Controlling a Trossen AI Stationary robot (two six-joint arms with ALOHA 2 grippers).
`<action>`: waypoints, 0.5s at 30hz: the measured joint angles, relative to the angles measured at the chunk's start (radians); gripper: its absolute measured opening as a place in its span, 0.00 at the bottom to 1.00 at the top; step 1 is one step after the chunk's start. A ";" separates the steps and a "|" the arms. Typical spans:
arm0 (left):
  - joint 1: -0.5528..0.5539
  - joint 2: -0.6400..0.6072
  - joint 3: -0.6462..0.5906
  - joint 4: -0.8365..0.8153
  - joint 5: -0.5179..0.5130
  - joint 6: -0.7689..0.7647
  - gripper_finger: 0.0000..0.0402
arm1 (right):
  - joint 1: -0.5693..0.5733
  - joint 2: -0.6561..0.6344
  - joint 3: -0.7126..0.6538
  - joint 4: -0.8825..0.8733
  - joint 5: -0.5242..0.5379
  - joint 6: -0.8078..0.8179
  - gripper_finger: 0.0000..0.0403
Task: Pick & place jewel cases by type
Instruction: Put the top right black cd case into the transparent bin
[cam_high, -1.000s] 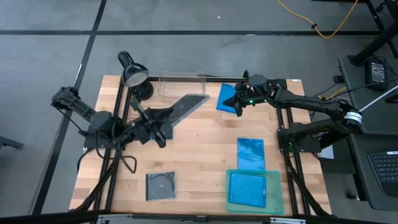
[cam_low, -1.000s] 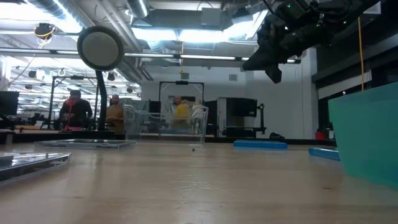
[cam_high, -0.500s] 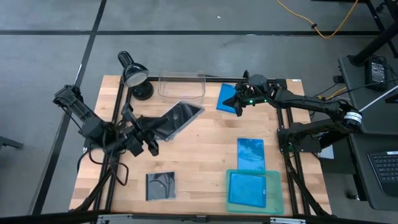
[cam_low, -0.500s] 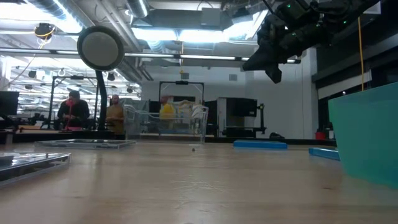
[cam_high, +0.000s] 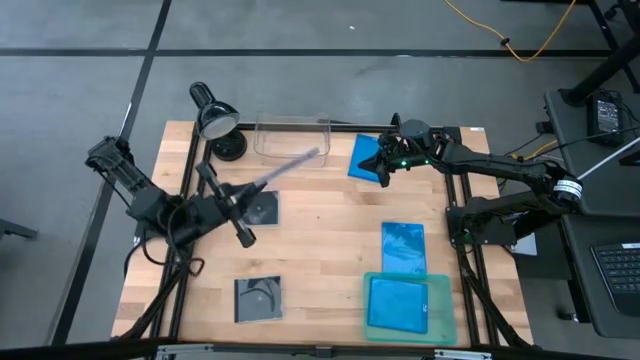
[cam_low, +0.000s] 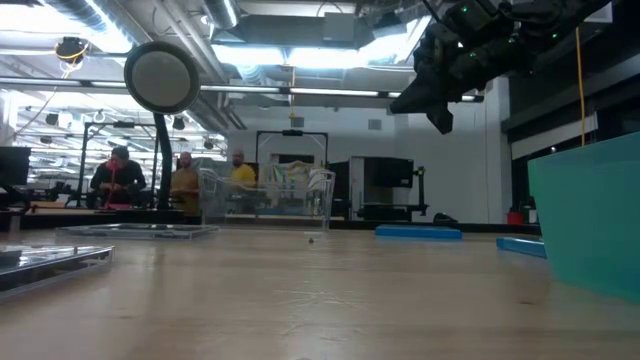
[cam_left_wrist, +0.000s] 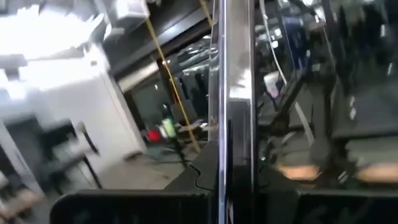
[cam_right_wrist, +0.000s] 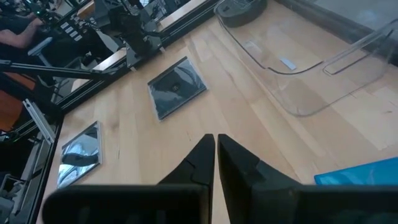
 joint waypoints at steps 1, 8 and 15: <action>0.006 -0.001 0.000 0.000 0.000 -0.062 0.01 | 0.002 0.000 0.000 0.000 0.000 0.000 0.06; 0.032 -0.004 0.000 0.024 -0.023 -0.487 0.02 | 0.025 0.000 0.000 0.000 0.000 -0.002 0.06; 0.039 -0.031 0.000 0.023 -0.077 -0.919 0.02 | 0.051 0.000 0.000 0.000 -0.001 -0.008 0.06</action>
